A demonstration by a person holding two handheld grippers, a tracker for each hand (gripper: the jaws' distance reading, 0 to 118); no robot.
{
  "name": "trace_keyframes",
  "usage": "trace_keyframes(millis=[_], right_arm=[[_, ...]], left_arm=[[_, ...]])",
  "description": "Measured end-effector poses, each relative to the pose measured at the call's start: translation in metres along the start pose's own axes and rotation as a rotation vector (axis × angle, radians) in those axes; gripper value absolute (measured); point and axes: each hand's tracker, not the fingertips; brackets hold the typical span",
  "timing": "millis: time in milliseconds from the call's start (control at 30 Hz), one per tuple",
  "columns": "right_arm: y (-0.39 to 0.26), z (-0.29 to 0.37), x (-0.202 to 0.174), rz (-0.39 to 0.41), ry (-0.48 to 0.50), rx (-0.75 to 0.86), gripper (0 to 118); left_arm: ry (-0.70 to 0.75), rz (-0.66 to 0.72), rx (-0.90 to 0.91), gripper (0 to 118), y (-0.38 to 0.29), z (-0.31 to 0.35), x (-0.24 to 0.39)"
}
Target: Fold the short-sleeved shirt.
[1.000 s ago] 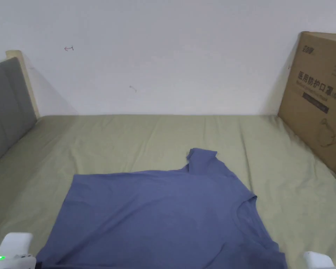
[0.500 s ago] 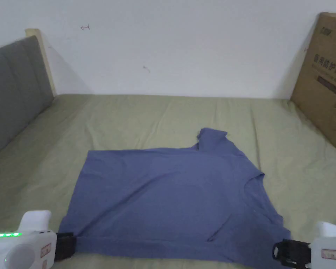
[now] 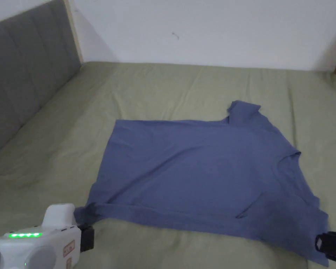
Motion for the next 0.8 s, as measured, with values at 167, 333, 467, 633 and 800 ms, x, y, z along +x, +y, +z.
trace_keyframes(millis=[167, 333, 467, 633, 800], right_arm=[[0.000, -0.006, 0.002, 0.003, -0.027, -0.015, 1], [-0.004, -0.008, 0.001, -0.011, -0.033, -0.046, 1], [-0.008, -0.007, 0.003, -0.020, -0.036, -0.061, 1], [-0.008, 0.004, 0.008, -0.024, -0.008, -0.053, 5], [-0.001, 0.008, 0.014, -0.056, 0.030, -0.015, 78]], left_arm=[[0.008, 0.065, 0.065, 102, 0.026, -0.013, -0.011], [-0.022, 0.090, 0.058, 67, 0.042, -0.040, -0.012], [0.043, 0.021, 0.029, 3, 0.034, -0.049, 0.004], [-0.007, 0.068, 0.013, 3, 0.032, -0.037, 0.009], [-0.014, 0.055, 0.019, 3, 0.039, -0.032, 0.001]])
